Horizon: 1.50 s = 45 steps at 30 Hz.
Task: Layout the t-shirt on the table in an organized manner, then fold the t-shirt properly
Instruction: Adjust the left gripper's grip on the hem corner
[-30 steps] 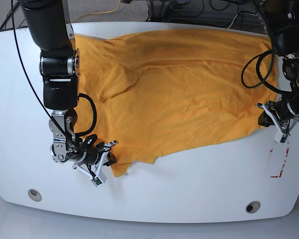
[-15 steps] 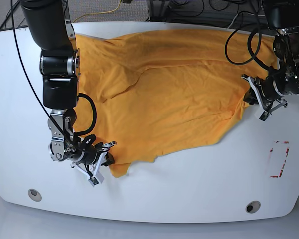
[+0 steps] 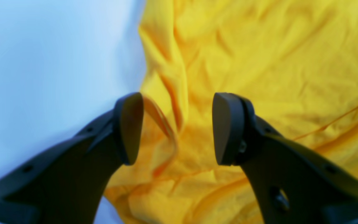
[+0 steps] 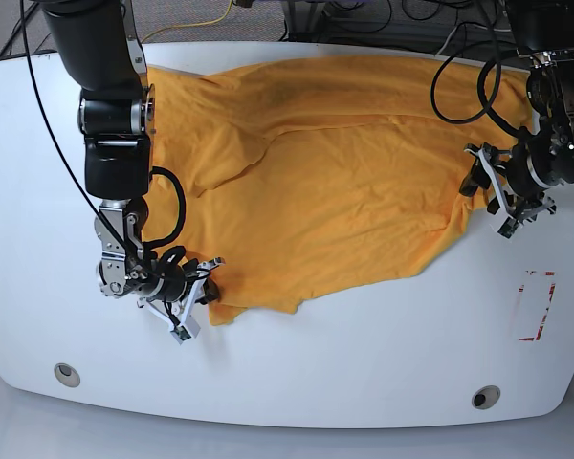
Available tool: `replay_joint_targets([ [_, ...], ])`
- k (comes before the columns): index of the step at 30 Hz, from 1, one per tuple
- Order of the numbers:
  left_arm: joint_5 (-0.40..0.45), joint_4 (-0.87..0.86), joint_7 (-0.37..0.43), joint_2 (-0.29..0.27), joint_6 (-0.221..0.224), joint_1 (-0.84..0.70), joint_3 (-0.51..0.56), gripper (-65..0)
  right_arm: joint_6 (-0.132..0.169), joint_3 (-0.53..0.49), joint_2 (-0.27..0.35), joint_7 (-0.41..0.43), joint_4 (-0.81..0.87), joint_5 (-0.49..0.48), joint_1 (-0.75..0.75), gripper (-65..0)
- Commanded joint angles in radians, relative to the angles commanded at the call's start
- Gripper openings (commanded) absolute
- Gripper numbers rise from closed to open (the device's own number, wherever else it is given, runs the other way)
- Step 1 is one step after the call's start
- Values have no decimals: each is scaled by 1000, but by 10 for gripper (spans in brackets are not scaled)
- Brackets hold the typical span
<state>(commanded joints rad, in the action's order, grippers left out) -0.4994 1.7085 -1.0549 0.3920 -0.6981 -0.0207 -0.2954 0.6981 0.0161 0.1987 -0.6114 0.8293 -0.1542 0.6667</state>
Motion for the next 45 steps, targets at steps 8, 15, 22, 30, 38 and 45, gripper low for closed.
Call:
replay_joint_targets([
  [8,6,-158,0,-48,0,68,-98,-317,0,0,0,0,0,0,0,-609],
  [15,6,-288,0,-48,0,121,-101,-317,0,0,0,0,0,0,0,-609],
  [22,2,-351,2,-51,0,135,-80,-319,0,0,0,0,0,0,0,-609],
  [30,3,-353,2,-51,0,141,-20,-535,0,0,0,0,0,0,0,-609],
  [38,5,-353,3,-44,0,144,-21,-593,0,0,0,0,0,0,0,-609],
  [45,5,-350,5,-8,0,158,-21,-637,0,0,0,0,0,0,0,-609],
])
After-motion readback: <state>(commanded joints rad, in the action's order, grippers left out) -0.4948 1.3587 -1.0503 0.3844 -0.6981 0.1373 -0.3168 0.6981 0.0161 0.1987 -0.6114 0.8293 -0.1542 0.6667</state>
